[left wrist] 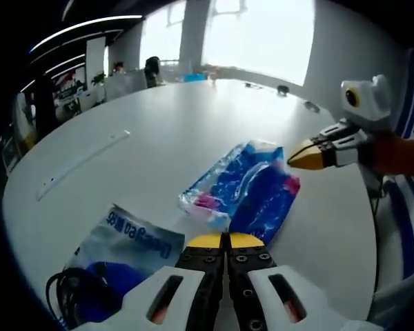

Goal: Arrange the tabletop items into an orderly group along one side of the table until the central work area is clear of visible clutter.

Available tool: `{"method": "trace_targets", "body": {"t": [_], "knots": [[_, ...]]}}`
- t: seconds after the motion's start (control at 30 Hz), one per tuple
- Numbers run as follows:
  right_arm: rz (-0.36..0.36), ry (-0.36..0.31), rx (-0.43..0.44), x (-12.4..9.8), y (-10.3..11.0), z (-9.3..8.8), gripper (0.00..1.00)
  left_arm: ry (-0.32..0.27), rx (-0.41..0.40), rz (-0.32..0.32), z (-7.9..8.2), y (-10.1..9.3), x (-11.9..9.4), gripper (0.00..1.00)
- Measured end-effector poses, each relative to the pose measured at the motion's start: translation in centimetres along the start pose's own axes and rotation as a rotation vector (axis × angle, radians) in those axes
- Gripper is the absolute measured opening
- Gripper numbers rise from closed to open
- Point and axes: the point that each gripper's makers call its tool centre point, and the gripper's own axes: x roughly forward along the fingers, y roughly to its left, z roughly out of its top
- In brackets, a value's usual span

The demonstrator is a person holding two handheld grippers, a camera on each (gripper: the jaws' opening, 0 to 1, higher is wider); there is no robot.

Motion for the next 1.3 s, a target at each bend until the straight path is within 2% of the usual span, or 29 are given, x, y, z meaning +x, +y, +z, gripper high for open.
{"method": "trace_targets", "body": {"t": [0.37,1.3], "knots": [[-0.012,-0.004,0.003,0.1,-0.9,0.1,0.00,-0.010,-0.006,-0.004,0.5,0.1,0.7,0.00],[-0.012,0.015,0.013,0.9,-1.4,-1.0,0.00,0.004,-0.020,0.002,0.0,0.2,1.6,0.00]]}}
